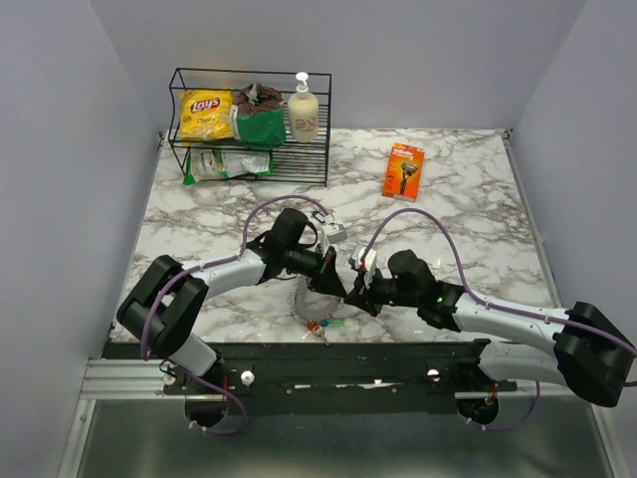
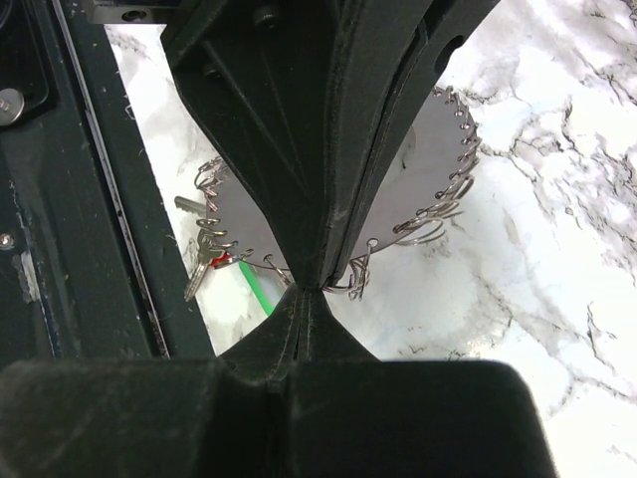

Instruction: Put the keys on the keyring

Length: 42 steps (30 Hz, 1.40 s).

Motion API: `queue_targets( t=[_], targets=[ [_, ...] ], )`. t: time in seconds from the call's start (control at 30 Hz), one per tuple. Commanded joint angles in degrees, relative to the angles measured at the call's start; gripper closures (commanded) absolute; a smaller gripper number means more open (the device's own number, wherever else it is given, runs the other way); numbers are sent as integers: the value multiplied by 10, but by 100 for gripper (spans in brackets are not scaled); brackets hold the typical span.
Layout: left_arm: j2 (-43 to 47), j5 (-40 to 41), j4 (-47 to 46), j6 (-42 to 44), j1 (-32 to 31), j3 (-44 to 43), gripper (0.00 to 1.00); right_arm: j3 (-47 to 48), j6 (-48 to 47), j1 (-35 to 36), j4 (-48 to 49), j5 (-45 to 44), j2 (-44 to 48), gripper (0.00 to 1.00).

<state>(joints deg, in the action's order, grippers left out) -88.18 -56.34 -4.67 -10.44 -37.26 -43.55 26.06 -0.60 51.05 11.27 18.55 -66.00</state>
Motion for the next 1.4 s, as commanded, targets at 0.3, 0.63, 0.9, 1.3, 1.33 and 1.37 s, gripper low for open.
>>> queue_targets(
  t=[0.3,0.63,0.9,1.3,1.33,1.37],
  targets=[
    [10,22,-181,-110,-4,42,100,0,4,5,13,10,11,99],
    [-12,9,-342,-222,-4,77,100,-2,4,8,21,7,3,99],
    [-34,-10,-476,-308,-2,100,100,-4,4,9,24,6,1,99],
    [-35,-18,-476,-314,16,105,100,-5,4,10,22,3,1,99],
    [-21,-15,-448,-278,20,104,97,-5,4,11,21,3,1,99],
    [-11,-6,-386,-259,30,103,91,-5,4,11,21,3,2,99]
  ],
)
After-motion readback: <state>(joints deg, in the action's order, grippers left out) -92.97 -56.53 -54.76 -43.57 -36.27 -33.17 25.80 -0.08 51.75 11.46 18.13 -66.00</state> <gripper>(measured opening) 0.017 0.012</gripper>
